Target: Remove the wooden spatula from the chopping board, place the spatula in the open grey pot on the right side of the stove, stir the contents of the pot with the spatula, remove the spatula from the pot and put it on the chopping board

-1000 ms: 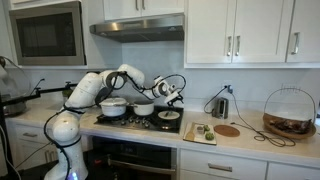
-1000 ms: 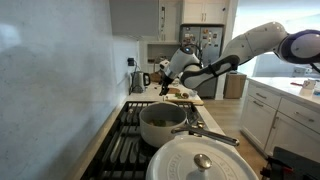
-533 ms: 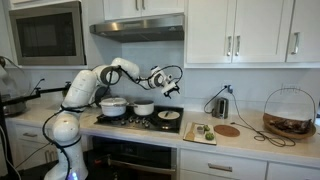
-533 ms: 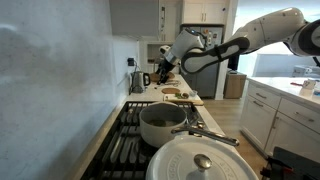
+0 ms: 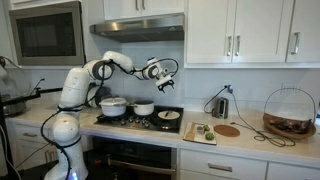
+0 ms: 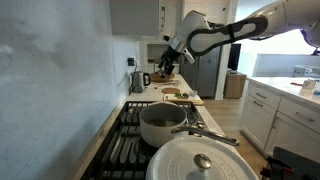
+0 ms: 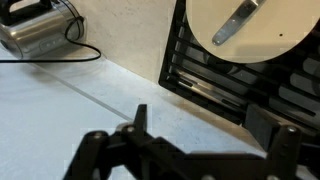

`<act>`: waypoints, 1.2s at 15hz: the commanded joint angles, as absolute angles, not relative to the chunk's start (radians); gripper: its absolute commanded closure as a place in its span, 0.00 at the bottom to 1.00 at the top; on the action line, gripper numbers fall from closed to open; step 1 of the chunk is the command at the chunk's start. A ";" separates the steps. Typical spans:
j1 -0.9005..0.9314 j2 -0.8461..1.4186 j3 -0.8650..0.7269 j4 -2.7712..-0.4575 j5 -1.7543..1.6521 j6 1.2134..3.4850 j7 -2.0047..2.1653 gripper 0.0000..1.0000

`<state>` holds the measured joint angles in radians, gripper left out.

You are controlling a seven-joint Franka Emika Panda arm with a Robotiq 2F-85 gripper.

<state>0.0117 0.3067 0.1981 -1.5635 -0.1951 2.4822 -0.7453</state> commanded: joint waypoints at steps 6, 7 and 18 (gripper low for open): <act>0.080 0.107 0.180 -1.588 -0.180 2.083 -0.742 0.00; 0.090 0.092 0.178 -1.585 -0.196 2.036 -0.730 0.00; 0.112 0.082 0.172 -1.565 -0.210 1.938 -0.722 0.00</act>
